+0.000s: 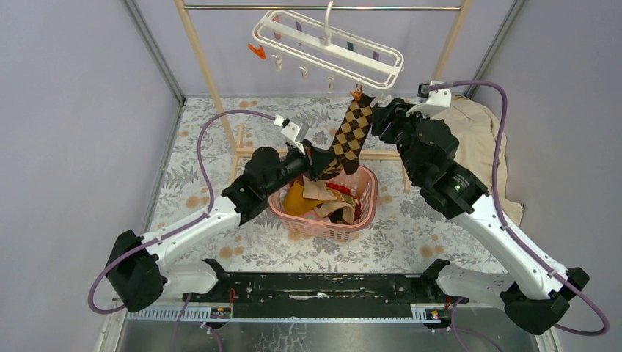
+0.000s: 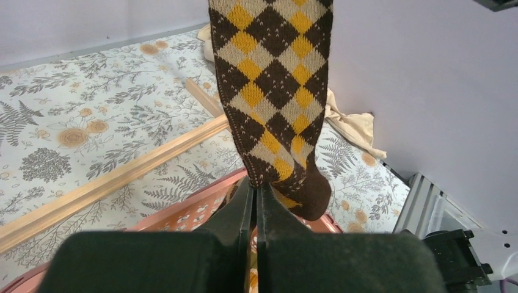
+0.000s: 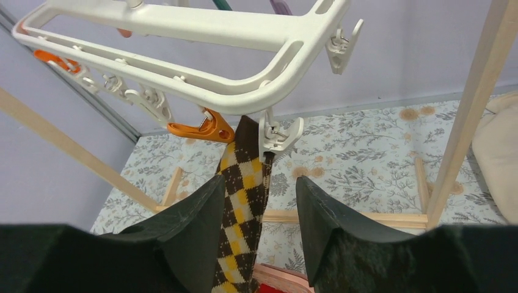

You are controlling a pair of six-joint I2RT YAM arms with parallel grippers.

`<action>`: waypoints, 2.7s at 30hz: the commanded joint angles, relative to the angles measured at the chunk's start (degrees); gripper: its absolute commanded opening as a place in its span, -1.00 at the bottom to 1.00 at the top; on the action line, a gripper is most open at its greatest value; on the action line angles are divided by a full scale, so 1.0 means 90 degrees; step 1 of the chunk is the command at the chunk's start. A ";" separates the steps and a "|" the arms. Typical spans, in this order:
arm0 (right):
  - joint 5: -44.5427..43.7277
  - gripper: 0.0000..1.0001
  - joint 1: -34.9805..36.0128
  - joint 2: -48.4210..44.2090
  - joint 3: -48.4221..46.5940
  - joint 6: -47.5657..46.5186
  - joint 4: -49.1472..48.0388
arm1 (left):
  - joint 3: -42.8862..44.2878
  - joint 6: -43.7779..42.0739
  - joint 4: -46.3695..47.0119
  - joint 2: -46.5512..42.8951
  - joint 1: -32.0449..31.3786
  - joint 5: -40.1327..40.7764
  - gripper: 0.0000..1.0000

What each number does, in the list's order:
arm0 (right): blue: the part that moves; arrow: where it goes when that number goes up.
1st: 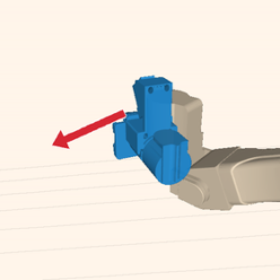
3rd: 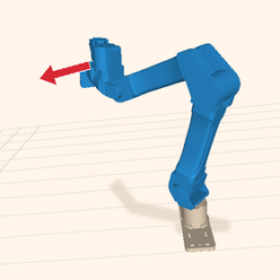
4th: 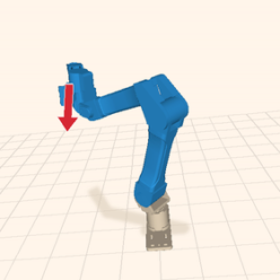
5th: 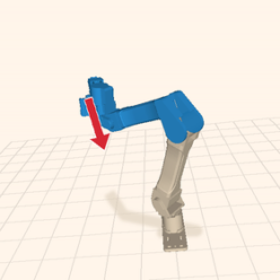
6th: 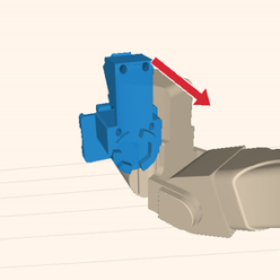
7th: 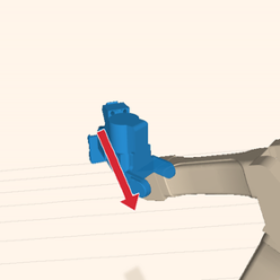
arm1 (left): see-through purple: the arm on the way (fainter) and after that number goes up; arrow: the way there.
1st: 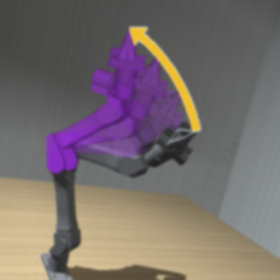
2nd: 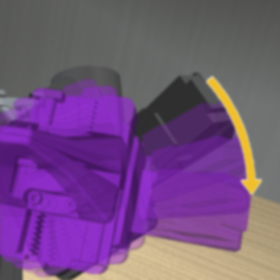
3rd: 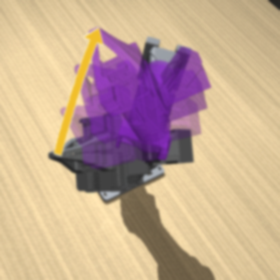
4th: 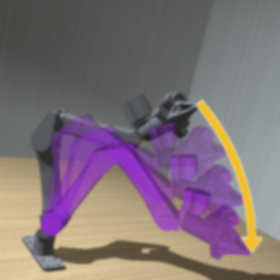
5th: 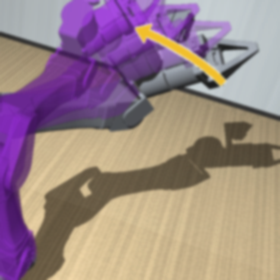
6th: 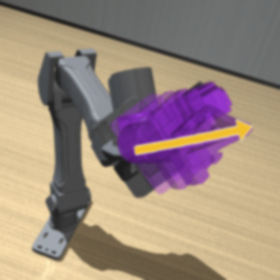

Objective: Remove the socks clipped to the hanger
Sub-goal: Remove the sock from the hanger, then place the sock in the bin.

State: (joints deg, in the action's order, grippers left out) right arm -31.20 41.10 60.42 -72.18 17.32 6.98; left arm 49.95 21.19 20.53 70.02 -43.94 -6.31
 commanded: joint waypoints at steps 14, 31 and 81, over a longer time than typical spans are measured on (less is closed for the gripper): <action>-0.0689 0.07 0.0036 0.0513 -0.0490 -0.0130 -0.0554 | 0.0001 -0.0412 -0.0160 -0.0365 -0.0644 0.0875 -0.96; -0.1072 0.08 0.0040 0.0797 -0.0598 -0.0328 -0.1025 | -0.0128 -0.0411 -0.0075 -0.0310 -0.1082 0.1052 -0.96; 0.0044 0.49 0.0038 -0.1068 0.1046 -0.0399 0.1198 | -0.0047 0.0108 -0.2246 -0.1732 -0.1172 0.1369 -0.76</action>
State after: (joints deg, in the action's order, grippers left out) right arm -30.79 41.10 54.35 -65.06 13.32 13.69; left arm 52.16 20.25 3.33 55.51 -54.02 3.11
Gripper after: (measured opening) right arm 0.737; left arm 0.110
